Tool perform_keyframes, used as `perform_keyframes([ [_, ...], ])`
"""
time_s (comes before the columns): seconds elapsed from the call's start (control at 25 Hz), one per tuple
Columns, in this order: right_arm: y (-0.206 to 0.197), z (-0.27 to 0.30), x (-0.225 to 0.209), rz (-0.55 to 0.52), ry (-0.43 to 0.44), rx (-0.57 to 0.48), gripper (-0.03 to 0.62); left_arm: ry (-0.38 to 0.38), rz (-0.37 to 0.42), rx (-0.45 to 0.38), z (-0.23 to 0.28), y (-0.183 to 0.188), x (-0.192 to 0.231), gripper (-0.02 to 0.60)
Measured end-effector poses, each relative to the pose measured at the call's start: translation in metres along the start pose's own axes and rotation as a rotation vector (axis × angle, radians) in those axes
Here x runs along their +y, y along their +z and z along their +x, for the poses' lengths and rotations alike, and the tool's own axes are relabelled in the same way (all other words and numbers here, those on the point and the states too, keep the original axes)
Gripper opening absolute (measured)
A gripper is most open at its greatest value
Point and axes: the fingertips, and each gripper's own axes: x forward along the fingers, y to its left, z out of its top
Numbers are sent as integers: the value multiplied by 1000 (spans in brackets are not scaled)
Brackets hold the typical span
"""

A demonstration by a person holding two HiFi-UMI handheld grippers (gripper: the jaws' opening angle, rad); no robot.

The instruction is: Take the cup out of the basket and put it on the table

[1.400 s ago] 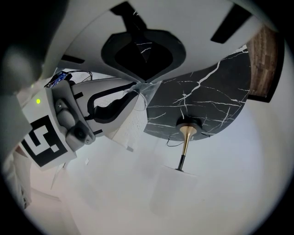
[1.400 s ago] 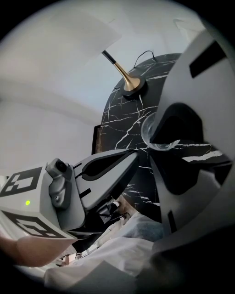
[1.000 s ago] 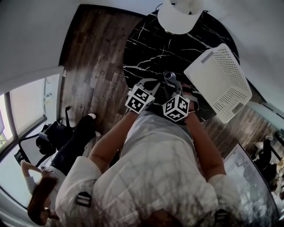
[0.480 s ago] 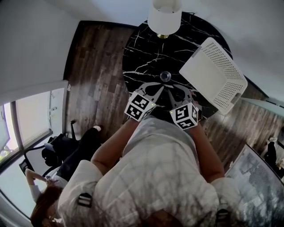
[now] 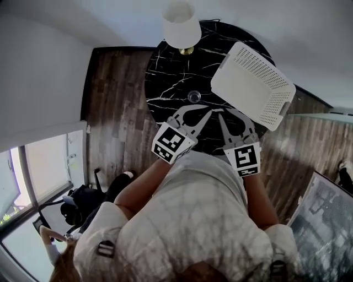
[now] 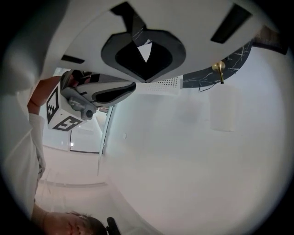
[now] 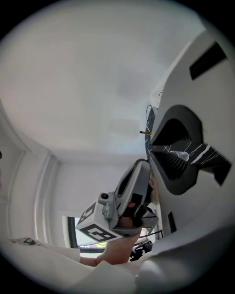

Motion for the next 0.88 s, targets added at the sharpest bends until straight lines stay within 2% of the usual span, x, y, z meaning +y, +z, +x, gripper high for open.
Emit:
perform_keyframes([
  [0.44,31,-68,-12,97,-97,-146,23,-128,93,-78,0,44,-65,6],
  [0.56,40,-81,-16,115,-118,-208,18,-146,113,-95,1,53,-78,6],
  [0.88,45,-94,-18,107,-126,-236,12,-165,132,-106,4,61,-93,6],
])
